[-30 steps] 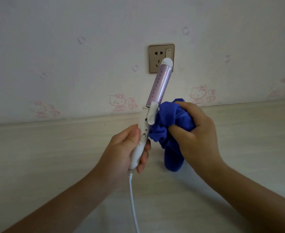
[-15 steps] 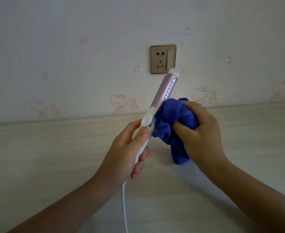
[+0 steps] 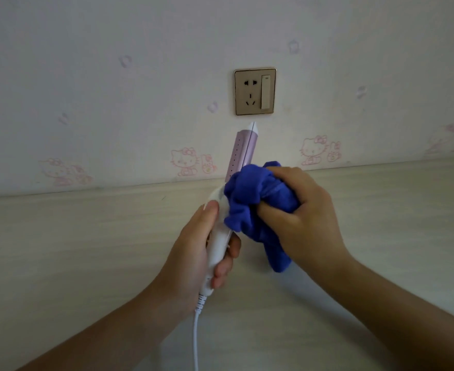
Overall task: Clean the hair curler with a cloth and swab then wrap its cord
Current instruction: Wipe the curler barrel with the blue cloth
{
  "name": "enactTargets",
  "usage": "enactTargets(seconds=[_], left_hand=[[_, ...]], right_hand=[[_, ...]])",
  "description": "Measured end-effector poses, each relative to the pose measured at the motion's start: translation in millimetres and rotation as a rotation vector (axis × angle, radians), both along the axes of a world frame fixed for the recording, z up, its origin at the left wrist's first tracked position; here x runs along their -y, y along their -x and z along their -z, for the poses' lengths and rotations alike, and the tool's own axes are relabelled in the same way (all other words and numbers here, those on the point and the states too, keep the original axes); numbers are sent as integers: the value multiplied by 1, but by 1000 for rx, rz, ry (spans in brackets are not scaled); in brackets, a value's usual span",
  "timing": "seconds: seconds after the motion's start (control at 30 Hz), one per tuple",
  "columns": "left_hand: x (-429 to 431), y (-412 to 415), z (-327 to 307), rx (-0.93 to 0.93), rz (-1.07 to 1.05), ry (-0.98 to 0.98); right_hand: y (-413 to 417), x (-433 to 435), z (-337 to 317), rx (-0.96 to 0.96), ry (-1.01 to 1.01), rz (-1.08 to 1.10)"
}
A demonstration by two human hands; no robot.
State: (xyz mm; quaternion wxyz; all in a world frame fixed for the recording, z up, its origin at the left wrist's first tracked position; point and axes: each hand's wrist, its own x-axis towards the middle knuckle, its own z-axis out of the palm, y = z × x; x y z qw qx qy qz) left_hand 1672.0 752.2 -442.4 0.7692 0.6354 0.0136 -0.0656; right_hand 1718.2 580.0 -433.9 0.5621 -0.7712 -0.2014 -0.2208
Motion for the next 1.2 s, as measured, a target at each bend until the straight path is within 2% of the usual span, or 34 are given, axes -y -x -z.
enactTargets(seconds=[0.17, 0.27, 0.4, 0.53, 0.63, 0.7, 0.77, 0.83, 0.87, 0.93, 0.97, 1.07, 1.13, 1.2], left_hand=[[0, -5, 3, 21, -201, 95], [-3, -6, 2, 40, -146, 189], [-11, -10, 10, -75, -173, 255], [-21, -13, 7, -247, -75, 374], [-17, -15, -2, -191, -119, 362], [-9, -18, -6, -41, -82, 319], [-10, -15, -5, 25, -57, 331], [-6, -19, -6, -145, -104, 293], [-7, -20, -6, -237, -125, 349], [-24, -17, 1, -217, -123, 438], [-29, -19, 0, -197, -154, 421], [-18, -21, -8, -175, -56, 458], [-9, -17, 3, -148, -19, 387], [-7, -13, 7, -128, -32, 328]], right_hand=[[12, -12, 5, 22, 177, -120], [15, -12, 6, 48, 219, -139], [20, -18, 9, 27, 264, -199], [33, -27, 14, 69, 388, -356], [24, -22, 10, 82, 296, -247], [14, -13, 3, 43, 171, -87], [13, -7, 0, 29, 149, -50], [24, -12, 6, 52, 230, -192], [32, -18, 10, 55, 270, -302], [41, -29, 14, 49, 335, -454], [40, -32, 14, 57, 349, -464], [27, -25, 8, 94, 248, -304], [18, -16, 4, 54, 98, -167], [14, -14, 4, -24, -13, -135]])
